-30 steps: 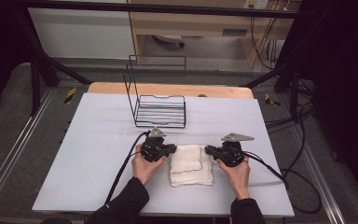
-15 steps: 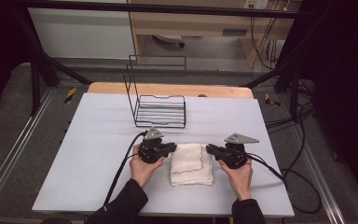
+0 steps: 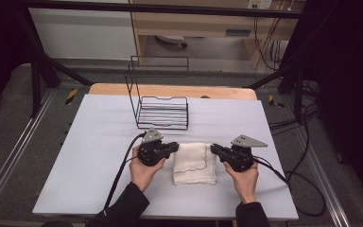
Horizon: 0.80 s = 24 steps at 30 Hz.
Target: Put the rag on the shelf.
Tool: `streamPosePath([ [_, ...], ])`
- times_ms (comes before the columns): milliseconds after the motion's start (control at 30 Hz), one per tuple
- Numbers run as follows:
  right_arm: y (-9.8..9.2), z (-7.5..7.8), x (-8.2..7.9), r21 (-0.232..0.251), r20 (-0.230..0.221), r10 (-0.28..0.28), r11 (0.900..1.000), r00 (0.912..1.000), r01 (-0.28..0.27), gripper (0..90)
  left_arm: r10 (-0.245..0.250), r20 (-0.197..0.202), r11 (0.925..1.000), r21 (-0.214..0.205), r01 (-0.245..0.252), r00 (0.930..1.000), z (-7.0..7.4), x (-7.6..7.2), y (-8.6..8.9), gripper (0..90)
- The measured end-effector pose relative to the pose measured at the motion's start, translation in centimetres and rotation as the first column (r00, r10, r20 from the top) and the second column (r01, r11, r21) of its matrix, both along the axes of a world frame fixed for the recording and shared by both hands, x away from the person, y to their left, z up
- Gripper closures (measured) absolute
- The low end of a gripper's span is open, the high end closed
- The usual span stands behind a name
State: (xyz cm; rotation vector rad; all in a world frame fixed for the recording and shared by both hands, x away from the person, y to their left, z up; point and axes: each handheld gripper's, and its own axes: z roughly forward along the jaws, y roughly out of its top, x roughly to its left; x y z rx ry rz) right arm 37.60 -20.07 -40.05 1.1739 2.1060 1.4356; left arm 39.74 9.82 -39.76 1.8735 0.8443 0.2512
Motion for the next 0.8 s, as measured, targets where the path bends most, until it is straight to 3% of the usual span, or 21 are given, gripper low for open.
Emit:
streamPosePath([
  [800,0.0,2.6,-1.5,0.022,0.135,-0.023,0.9995,0.9905,0.02,84.2,0.011,0.094,0.996,-0.09,-0.003,0.9955,2.4,-1.4,0.5,83.6],
])
